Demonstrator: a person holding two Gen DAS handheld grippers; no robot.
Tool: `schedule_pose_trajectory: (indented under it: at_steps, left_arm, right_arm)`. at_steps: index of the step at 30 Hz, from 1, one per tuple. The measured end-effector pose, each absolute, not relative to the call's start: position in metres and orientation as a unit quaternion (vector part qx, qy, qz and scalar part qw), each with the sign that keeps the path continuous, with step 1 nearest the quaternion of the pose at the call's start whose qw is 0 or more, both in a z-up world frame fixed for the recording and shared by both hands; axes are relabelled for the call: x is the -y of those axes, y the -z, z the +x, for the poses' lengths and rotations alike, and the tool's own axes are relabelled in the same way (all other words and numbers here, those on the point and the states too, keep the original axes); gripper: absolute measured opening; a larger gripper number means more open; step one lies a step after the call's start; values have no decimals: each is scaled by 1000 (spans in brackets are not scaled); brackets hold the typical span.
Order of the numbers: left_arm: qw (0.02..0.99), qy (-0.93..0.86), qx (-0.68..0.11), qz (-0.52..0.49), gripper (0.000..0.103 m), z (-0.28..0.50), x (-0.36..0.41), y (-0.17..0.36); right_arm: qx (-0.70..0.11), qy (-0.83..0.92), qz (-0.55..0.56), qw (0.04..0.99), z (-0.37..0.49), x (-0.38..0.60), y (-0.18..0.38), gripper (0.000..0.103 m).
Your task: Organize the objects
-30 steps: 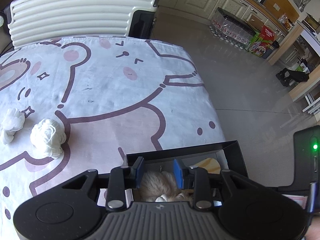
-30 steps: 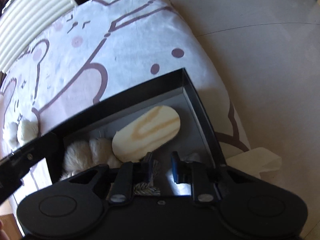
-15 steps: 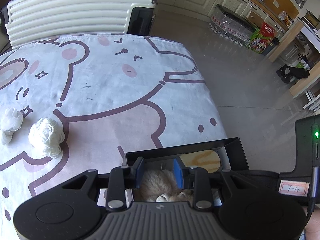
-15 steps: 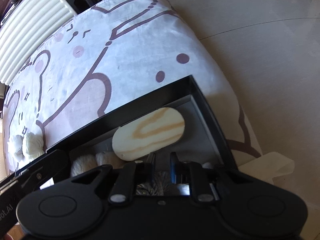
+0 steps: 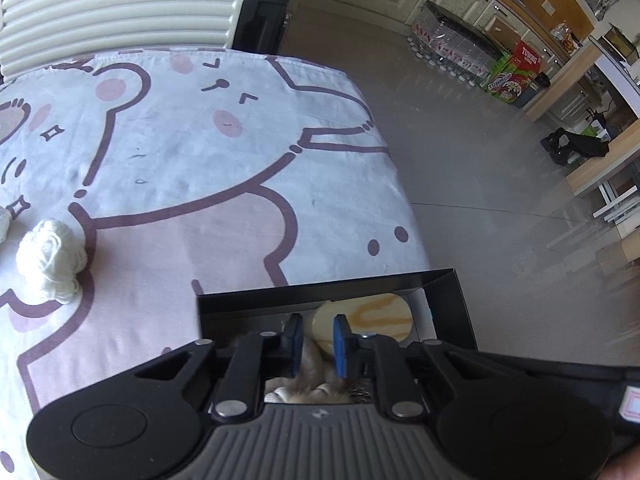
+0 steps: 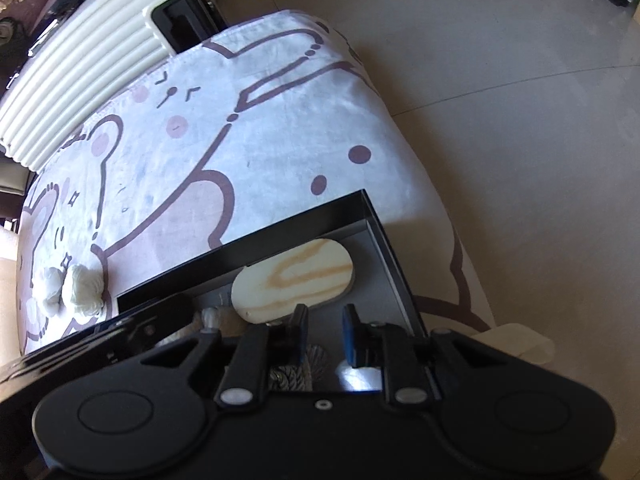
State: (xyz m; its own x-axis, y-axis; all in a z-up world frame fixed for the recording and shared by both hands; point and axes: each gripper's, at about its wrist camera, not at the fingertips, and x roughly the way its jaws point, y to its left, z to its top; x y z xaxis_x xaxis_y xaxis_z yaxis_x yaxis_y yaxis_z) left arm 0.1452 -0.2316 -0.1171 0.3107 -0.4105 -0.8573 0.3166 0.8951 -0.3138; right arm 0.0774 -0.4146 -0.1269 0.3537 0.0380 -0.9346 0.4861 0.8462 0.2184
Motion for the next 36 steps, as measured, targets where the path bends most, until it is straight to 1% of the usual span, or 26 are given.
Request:
schedule_pose_trajectory:
  at_steps: [2,5,12,21,23,30,36]
  left_arm:
    - [809,218,-545,-36,6,146,236,122]
    - [811,205,-547,-16,2,147,243,130]
    - [803,187,-566,15,2,148,256,151]
    - [792,186,-582,-8,2,149,266,164]
    - [791,190,-581,-18,0,148,268,164]
    - [795,186,-578,-6,0,147,273,162]
    - [801,190,-567,-2,3,143,269,149]
  right_arm:
    - [-547,138,232,792,74,415,123,20]
    - [-544,131,229,796,69,417,118,20]
    - [-542,129,235,797,65,424,117,20]
    - [-546,130,238,793,62,431,119,20]
    - [-548,131,236,792,61,432,120,20]
    - [-551,129,233,791,58,436,119,20]
    - [-545,126,232,796,56,435,112,20]
